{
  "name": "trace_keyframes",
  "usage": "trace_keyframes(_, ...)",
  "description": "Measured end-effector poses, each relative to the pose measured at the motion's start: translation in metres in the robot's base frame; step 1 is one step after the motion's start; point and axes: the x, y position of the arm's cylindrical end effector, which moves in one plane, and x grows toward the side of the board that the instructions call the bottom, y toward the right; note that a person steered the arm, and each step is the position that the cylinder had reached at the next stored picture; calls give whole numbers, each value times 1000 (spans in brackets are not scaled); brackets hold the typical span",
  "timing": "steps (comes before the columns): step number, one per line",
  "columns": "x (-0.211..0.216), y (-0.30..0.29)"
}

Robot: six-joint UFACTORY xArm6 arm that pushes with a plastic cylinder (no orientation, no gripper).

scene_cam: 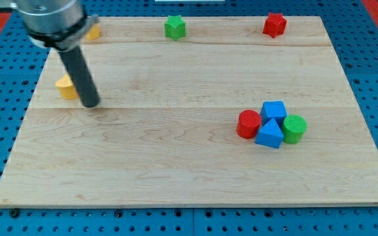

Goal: Move the green circle to the center right

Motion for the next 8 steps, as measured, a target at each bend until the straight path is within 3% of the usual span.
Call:
trace_keyframes(1, 54, 42)
trace_keyframes(2, 82, 142)
trace_keyframes(4, 95, 354)
trace_keyframes(6, 52, 336)
trace_keyframes(8, 66, 312)
